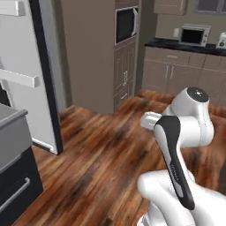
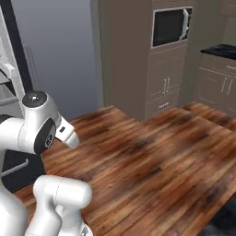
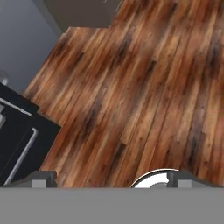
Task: Place the onion and cucumber inside the fridge drawer. Close the drawer after placing the vegetables.
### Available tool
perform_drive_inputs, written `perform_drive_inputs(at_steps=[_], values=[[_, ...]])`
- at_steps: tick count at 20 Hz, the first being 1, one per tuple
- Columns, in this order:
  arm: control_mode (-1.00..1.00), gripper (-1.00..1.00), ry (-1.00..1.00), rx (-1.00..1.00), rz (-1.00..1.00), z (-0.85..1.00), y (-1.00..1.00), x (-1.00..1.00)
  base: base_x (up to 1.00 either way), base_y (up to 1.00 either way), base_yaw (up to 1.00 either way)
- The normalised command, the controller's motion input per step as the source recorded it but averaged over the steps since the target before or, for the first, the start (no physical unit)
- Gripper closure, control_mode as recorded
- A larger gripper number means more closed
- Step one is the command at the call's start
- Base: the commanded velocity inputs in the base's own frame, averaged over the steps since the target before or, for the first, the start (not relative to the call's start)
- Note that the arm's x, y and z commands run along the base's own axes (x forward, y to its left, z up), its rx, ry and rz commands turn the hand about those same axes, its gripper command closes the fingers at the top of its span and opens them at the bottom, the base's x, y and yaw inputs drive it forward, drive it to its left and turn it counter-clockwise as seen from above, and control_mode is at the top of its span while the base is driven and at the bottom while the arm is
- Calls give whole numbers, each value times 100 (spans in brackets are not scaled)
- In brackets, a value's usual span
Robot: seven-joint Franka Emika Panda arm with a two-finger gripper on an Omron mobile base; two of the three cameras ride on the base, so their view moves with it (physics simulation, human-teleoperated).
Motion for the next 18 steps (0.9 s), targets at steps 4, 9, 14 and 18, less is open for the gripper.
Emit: perform_drive_inputs(at_steps=[4, 9, 14, 18], values=[[100, -100, 0, 0, 0, 0, 0, 0, 57, -18, -78], [100, -100, 0, 0, 0, 0, 0, 0, 81, 0, -75], [100, -100, 0, 0, 0, 0, 0, 0, 100, 9, -66], [100, -100, 0, 0, 0, 0, 0, 0, 100, 49, -59]])
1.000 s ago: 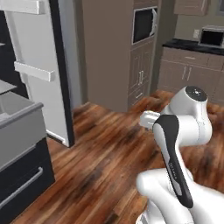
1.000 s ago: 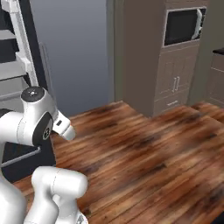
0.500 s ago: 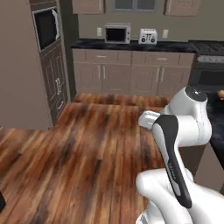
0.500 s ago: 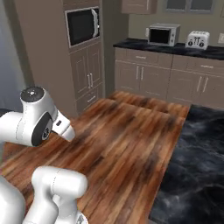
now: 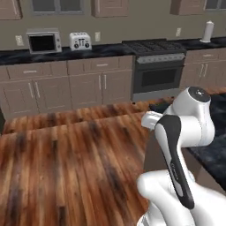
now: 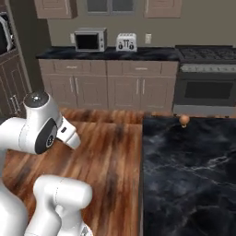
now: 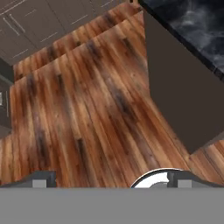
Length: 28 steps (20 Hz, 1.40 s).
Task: Place the onion and cucumber inside the fridge drawer. Close the drawer after placing the vegetables.
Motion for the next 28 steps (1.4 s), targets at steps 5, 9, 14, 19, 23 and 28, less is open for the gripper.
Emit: perform_drive_inputs(at_steps=[5, 9, 14, 19, 23, 28], values=[[100, -100, 0, 0, 0, 0, 0, 0, 97, 66, -52], [100, -100, 0, 0, 0, 0, 0, 0, 27, 32, -62], [100, -100, 0, 0, 0, 0, 0, 0, 23, 34, -65], [100, -100, 0, 0, 0, 0, 0, 0, 48, 42, -56], [100, -100, 0, 0, 0, 0, 0, 0, 72, 90, -44], [100, -100, 0, 0, 0, 0, 0, 0, 62, 74, -35]])
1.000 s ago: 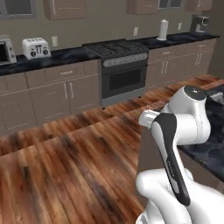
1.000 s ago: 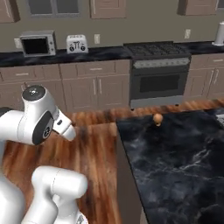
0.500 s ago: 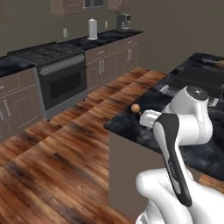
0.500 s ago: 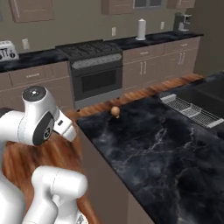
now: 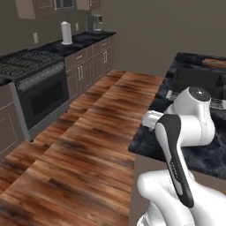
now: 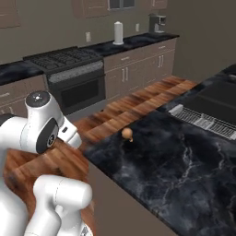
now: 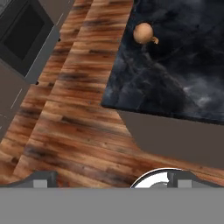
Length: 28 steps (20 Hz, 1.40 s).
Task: Place the onion and cucumber inside the fridge drawer. Close the drawer after placing the vegetables.
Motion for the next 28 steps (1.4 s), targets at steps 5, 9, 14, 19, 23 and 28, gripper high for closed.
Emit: perform_drive_inputs(at_steps=[5, 9, 14, 19, 23, 28], values=[[100, -100, 0, 0, 0, 0, 0, 0, 60, 52, -27], [100, -100, 0, 0, 0, 0, 0, 0, 51, 10, -19], [100, -100, 0, 0, 0, 0, 0, 0, 61, 0, -14], [100, -100, 0, 0, 0, 0, 0, 0, 57, -7, -14], [-100, -100, 11, 2, 0, -2, -3, 73, 18, 0, -2], [-100, -100, 4, 13, 8, 0, -63, 99, 0, 0, 0]])
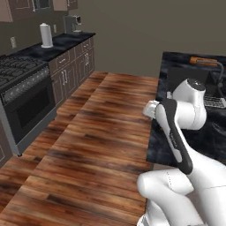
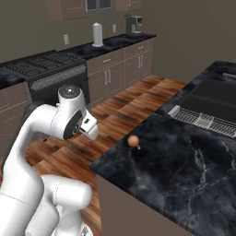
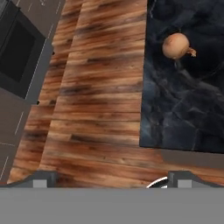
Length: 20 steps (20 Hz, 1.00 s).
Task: Place the onion and cucumber inside the fridge drawer. Close the drawer after placing the vegetables.
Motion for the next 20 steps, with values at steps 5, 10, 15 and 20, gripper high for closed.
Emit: perform_drive_inputs(at_steps=[5, 10, 15, 20], values=[[-100, -100, 0, 8, 16, -5, -90, 89, 0, 0, 0], [-100, -100, 3, -3, 15, -50, -30, 49, 0, 0, 0], [-100, -100, 11, -14, 7, -29, 0, 36, 0, 0, 0], [-100, -100, 2, -22, 6, -32, -2, 0, 0, 0, 0]])
